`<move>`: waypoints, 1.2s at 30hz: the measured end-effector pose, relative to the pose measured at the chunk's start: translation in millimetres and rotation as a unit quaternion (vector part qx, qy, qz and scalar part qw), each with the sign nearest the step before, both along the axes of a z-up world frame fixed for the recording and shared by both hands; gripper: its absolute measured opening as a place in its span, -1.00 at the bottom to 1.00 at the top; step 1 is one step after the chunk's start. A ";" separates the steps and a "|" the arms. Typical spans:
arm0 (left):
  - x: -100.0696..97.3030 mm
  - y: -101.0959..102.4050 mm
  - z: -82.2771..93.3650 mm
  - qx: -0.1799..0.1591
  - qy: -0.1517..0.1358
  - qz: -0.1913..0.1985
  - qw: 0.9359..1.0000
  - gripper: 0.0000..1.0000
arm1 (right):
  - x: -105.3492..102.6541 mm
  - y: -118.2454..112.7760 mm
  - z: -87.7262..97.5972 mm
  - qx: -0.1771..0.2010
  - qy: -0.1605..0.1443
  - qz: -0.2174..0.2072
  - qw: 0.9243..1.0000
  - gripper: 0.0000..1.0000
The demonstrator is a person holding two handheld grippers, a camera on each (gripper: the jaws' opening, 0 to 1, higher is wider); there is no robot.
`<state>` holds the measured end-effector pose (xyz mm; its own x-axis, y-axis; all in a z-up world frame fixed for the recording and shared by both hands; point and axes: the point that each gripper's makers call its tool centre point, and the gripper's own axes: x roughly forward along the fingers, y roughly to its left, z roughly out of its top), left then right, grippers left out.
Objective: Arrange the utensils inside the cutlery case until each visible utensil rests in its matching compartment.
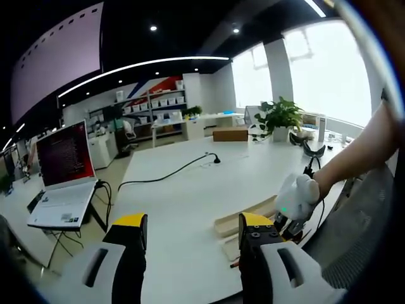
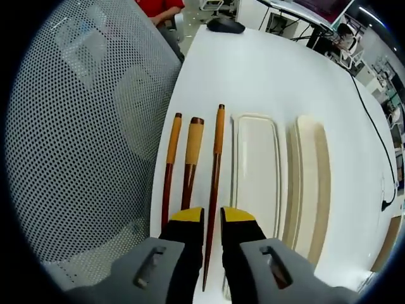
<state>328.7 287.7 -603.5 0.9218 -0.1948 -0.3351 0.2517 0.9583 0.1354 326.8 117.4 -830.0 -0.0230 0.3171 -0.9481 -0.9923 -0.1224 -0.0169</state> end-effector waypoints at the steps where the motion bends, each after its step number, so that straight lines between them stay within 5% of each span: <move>1: 0.0 0.1 -0.1 0.000 0.000 0.000 1.000 0.19 | 0.1 0.1 -0.2 0.000 0.000 0.000 1.000 -0.87; 36: 0.4 -1.2 -3.6 0.005 0.009 -0.003 1.000 0.18 | 3.1 8.5 -1.0 0.015 -0.002 -0.019 1.000 -0.98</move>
